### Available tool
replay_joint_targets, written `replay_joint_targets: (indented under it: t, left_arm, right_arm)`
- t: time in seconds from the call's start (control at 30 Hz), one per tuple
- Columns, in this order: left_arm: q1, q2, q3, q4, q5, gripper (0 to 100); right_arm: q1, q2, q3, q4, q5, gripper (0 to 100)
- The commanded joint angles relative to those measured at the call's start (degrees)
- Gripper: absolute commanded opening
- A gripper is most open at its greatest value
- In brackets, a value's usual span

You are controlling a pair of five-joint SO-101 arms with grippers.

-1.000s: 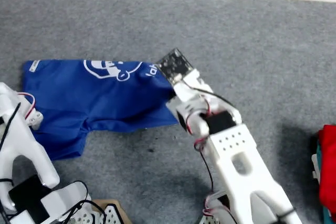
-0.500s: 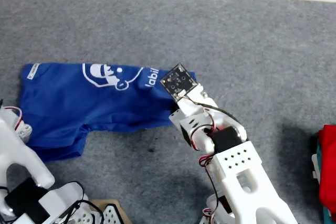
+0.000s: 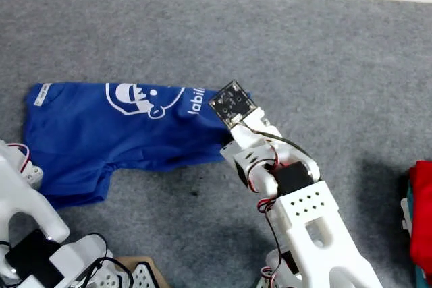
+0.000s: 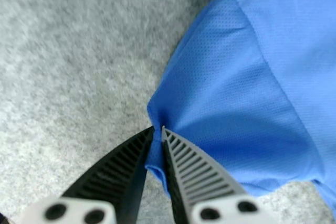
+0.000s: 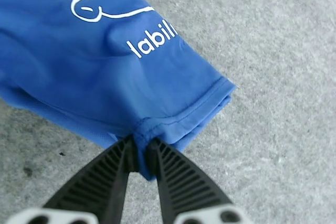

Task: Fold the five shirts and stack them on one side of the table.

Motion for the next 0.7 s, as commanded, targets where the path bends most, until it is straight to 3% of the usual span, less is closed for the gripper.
replay_joint_targets:
  t: [0.0, 0.23, 0.4, 0.53, 0.67]
  left_arm:
    - [-0.9, -2.2, 1.1, -2.9, -0.7, 1]
    - [-3.3, -2.6, 1.6, -5.4, -0.7, 2]
    - [-4.4, -2.6, 2.0, -4.9, -0.3, 18]
    - [-4.9, -2.6, 2.1, -4.9, -0.3, 31]
    - [-6.5, -2.7, 1.6, -4.9, -0.6, 34]
  right_arm:
    - [3.4, -0.9, 2.2, -4.2, -0.4, 0.8]
    - [5.6, -1.0, 7.9, -8.2, -0.1, 5.3]
    - [4.9, -1.0, 7.6, -8.0, -0.2, 25.2]
    - [2.2, -1.4, 6.1, -6.6, -0.2, 25.9]
    - [0.3, -1.3, -0.8, 0.7, -0.3, 26.1]
